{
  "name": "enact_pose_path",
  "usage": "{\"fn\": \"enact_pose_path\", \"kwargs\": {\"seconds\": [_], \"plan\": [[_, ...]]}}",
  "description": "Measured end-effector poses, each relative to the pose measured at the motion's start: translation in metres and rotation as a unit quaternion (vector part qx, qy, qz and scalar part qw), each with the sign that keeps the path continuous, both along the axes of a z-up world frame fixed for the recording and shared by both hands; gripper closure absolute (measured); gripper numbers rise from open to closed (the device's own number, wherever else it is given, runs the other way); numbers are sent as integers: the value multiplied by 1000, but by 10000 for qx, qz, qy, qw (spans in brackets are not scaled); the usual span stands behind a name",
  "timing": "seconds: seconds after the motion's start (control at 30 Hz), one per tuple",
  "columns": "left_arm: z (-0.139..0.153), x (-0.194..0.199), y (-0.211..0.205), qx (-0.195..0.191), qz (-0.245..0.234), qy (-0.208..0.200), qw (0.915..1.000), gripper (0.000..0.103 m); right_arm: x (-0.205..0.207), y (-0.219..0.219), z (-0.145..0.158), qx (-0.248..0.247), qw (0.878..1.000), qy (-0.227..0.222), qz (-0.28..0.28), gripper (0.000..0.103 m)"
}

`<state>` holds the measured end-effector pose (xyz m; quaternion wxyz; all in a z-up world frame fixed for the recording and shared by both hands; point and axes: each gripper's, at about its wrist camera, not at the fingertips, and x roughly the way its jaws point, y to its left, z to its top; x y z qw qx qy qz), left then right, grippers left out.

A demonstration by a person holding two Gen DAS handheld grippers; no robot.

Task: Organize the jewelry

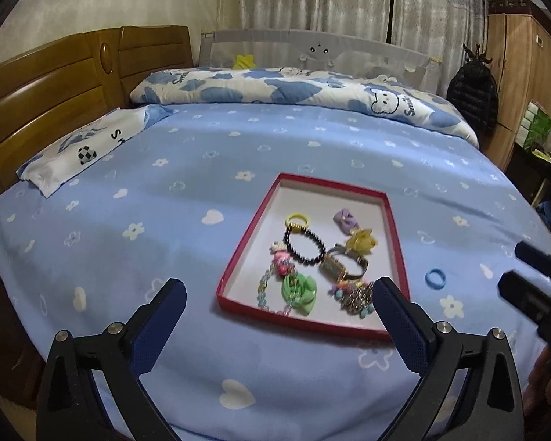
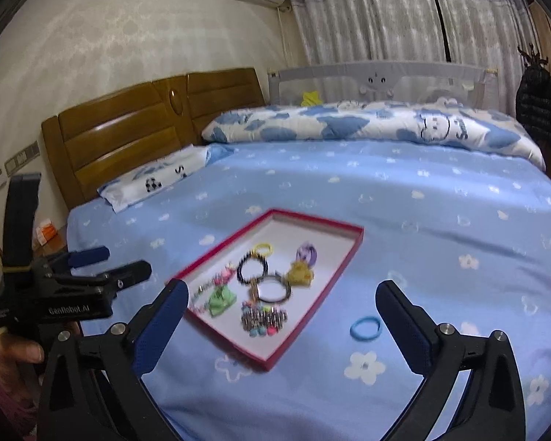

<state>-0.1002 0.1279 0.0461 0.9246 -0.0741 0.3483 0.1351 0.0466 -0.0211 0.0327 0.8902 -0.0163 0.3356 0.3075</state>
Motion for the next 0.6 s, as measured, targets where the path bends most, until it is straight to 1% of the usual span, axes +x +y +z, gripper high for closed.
{"fn": "enact_pose_path", "kwargs": {"seconds": [0.1,0.2,0.4,0.6], "plan": [[-9,1,-2,54,46,93,9999,1,-3,-2,-17,-41,9999,125,-68,0],[-11,2,-1,96,90,121,9998,1,-2,-1,-31,-112,9996,216,-130,0],[-15,5,2,136,177,100,9997,1,-2,0,-44,-178,9993,243,-220,0],[-18,2,0,250,173,4,9995,1,-4,0,-49,-205,9993,204,-239,0]]}}
